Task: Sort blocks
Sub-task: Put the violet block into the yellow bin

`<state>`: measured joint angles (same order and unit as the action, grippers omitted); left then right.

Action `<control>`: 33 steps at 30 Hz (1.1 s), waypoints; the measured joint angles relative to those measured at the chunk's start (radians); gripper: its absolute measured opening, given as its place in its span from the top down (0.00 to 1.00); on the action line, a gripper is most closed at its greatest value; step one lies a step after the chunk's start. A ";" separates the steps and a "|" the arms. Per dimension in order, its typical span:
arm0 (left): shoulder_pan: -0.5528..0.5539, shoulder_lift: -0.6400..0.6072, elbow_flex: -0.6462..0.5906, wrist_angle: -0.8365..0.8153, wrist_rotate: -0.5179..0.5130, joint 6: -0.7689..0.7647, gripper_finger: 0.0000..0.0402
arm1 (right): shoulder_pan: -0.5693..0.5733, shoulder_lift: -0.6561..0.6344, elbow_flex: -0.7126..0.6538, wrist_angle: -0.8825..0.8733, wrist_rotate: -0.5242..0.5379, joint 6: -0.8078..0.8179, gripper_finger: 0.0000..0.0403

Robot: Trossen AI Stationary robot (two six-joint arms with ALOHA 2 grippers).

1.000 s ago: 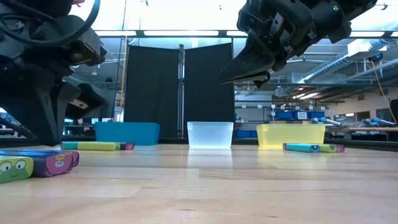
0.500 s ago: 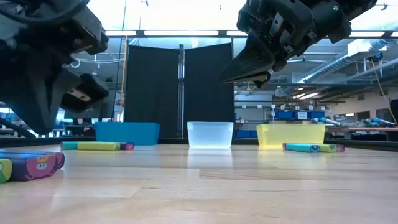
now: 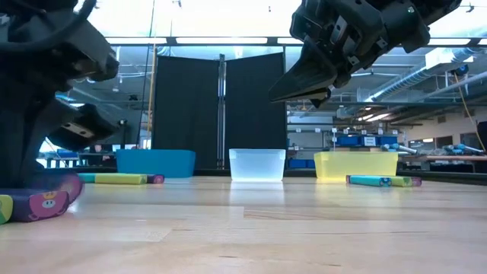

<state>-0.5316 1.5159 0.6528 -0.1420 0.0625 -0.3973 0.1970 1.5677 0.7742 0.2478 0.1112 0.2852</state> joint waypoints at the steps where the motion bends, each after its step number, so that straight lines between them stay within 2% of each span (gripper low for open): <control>1: 0.001 0.008 -0.002 -0.012 -0.010 0.001 0.98 | 0.000 0.000 0.000 0.000 0.000 0.000 0.93; 14: 0.104 0.013 0.021 -0.012 -0.076 0.087 0.98 | 0.002 0.000 0.000 -0.003 0.000 0.000 0.93; 19: 0.111 0.013 0.067 -0.052 -0.129 0.269 0.95 | 0.006 0.000 0.000 -0.007 0.000 0.000 0.93; 26: 0.117 0.012 0.187 -0.192 -0.196 0.587 0.83 | 0.006 0.000 0.000 -0.018 0.000 0.000 0.93; 33: 0.175 0.012 0.191 -0.244 -0.173 0.716 0.64 | 0.006 0.000 0.000 -0.019 0.000 0.000 0.93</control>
<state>-0.3561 1.5280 0.8438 -0.3856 -0.1104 0.3189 0.2031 1.5677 0.7742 0.2289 0.1112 0.2852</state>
